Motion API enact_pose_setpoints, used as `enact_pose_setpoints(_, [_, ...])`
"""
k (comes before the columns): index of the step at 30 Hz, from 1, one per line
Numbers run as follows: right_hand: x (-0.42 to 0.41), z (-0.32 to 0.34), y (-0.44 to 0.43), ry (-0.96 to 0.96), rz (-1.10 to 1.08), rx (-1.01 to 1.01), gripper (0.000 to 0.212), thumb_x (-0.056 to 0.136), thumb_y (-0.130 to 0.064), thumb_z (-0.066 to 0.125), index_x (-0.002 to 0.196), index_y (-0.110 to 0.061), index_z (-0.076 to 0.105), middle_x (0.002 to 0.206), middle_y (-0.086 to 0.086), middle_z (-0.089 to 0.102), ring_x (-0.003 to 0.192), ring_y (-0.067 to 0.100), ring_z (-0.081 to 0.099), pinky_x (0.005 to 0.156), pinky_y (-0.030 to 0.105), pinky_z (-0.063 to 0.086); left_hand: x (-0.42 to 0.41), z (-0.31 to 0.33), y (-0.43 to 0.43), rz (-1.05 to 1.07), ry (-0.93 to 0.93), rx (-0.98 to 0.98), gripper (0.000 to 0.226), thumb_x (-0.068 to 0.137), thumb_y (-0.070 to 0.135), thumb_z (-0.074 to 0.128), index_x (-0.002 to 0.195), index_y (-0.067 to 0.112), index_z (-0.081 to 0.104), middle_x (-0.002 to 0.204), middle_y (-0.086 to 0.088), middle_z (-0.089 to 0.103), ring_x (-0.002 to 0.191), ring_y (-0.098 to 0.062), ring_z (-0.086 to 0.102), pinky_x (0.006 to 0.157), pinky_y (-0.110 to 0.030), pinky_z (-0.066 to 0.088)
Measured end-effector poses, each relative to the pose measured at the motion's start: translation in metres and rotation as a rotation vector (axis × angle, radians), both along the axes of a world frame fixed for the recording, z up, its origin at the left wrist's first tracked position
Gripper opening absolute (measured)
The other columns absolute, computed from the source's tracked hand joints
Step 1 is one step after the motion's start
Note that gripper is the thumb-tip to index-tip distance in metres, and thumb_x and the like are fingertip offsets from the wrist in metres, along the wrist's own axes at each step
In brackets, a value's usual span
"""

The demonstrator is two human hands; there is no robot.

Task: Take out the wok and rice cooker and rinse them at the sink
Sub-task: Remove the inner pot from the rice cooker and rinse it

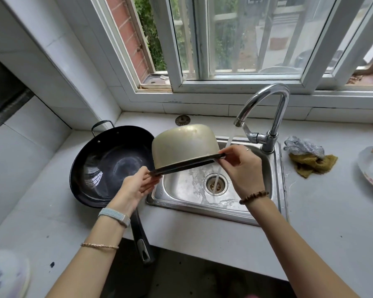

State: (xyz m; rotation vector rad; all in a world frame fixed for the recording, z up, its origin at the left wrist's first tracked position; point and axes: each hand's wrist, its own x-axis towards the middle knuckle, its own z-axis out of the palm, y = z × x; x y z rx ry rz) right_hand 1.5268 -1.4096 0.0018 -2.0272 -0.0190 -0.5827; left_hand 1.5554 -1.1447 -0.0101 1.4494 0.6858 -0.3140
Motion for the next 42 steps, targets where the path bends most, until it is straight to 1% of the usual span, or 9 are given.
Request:
enact_pose_setpoints(5, [0.002,0.015,0.004,-0.1,-0.032,-0.073,0.017,0.073,-0.018,0.082,0.083,-0.011,0.071,0.089,0.001,0.057,0.077,0.012,0.056,0.074,0.024,0.05,0.004,0.033,0.009,0.007,-0.038,0.02,0.024,0.089,0.022,0.049,0.087,0.009,0.069,0.073,-0.003,0.075,0.073,-0.01,0.069,0.073,-0.022,0.05])
enact_pose_setpoints(9, [0.0,0.027,0.009,-0.16,0.0,-0.074,0.016,0.076,-0.017,0.078,0.087,-0.009,0.07,0.095,0.001,0.067,0.086,0.008,0.062,0.081,0.029,0.054,0.005,0.049,0.016,0.025,-0.099,0.031,0.023,0.087,0.023,0.052,0.087,0.008,0.07,0.074,-0.005,0.075,0.078,-0.015,0.069,0.083,-0.027,0.051])
enact_pose_setpoints(15, [-0.001,0.037,0.016,-0.192,0.005,-0.086,0.016,0.079,-0.018,0.075,0.093,-0.01,0.071,0.089,-0.001,0.073,0.082,0.013,0.069,0.077,0.038,0.057,0.003,0.065,0.017,0.045,-0.153,0.026,0.021,0.088,0.021,0.053,0.084,0.008,0.068,0.074,-0.004,0.075,0.074,-0.012,0.069,0.069,-0.022,0.051])
enact_pose_setpoints(19, [0.0,0.038,0.017,-0.223,-0.027,-0.169,0.012,0.079,-0.013,0.075,0.088,-0.009,0.069,0.08,0.004,0.072,0.073,0.022,0.069,0.065,0.045,0.057,0.0,0.066,0.017,0.027,-0.183,0.08,0.025,0.09,0.027,0.049,0.087,0.012,0.068,0.074,-0.001,0.075,0.077,-0.016,0.068,0.076,-0.026,0.05])
enact_pose_setpoints(24, [-0.004,0.037,0.019,-0.229,-0.058,-0.148,0.011,0.08,-0.015,0.074,0.085,-0.009,0.067,0.075,0.003,0.07,0.07,0.023,0.069,0.062,0.046,0.056,-0.001,0.049,0.022,-0.018,-0.386,0.362,0.02,0.094,0.019,0.049,0.097,0.023,0.069,0.098,-0.002,0.072,0.091,-0.018,0.065,0.087,-0.034,0.049])
enact_pose_setpoints(27, [-0.007,0.037,0.017,-0.22,-0.059,-0.108,0.01,0.081,-0.014,0.074,0.085,-0.011,0.066,0.076,0.002,0.071,0.071,0.02,0.069,0.062,0.044,0.057,-0.006,0.04,0.022,-0.13,-0.631,0.688,0.03,0.088,0.003,0.062,0.114,0.017,0.066,0.107,0.003,0.069,0.097,-0.012,0.065,0.088,-0.019,0.048])
enact_pose_setpoints(30, [-0.009,0.04,0.015,-0.235,-0.065,-0.132,0.009,0.081,-0.013,0.074,0.085,-0.01,0.066,0.075,0.002,0.071,0.071,0.018,0.07,0.062,0.043,0.056,-0.006,0.044,0.011,-0.073,-0.773,0.677,0.035,0.083,0.001,0.071,0.115,0.013,0.062,0.108,-0.001,0.068,0.099,-0.01,0.066,0.085,-0.017,0.051])
enact_pose_setpoints(34, [-0.011,0.044,0.01,-0.239,-0.082,-0.168,0.011,0.08,-0.014,0.075,0.086,-0.009,0.068,0.074,0.002,0.071,0.069,0.016,0.069,0.061,0.04,0.056,-0.002,0.05,0.002,-0.045,-0.896,0.759,0.02,0.082,0.007,0.075,0.1,0.007,0.066,0.091,0.0,0.071,0.084,-0.006,0.067,0.078,-0.01,0.051])
enact_pose_setpoints(42, [-0.015,0.059,0.005,-0.308,-0.136,-0.205,0.01,0.079,-0.009,0.076,0.085,-0.006,0.068,0.076,0.002,0.07,0.07,0.015,0.068,0.064,0.028,0.054,0.004,0.058,-0.003,-0.037,-1.005,0.846,0.016,0.081,0.015,0.076,0.088,0.007,0.064,0.08,0.001,0.071,0.077,-0.013,0.069,0.073,-0.031,0.056])
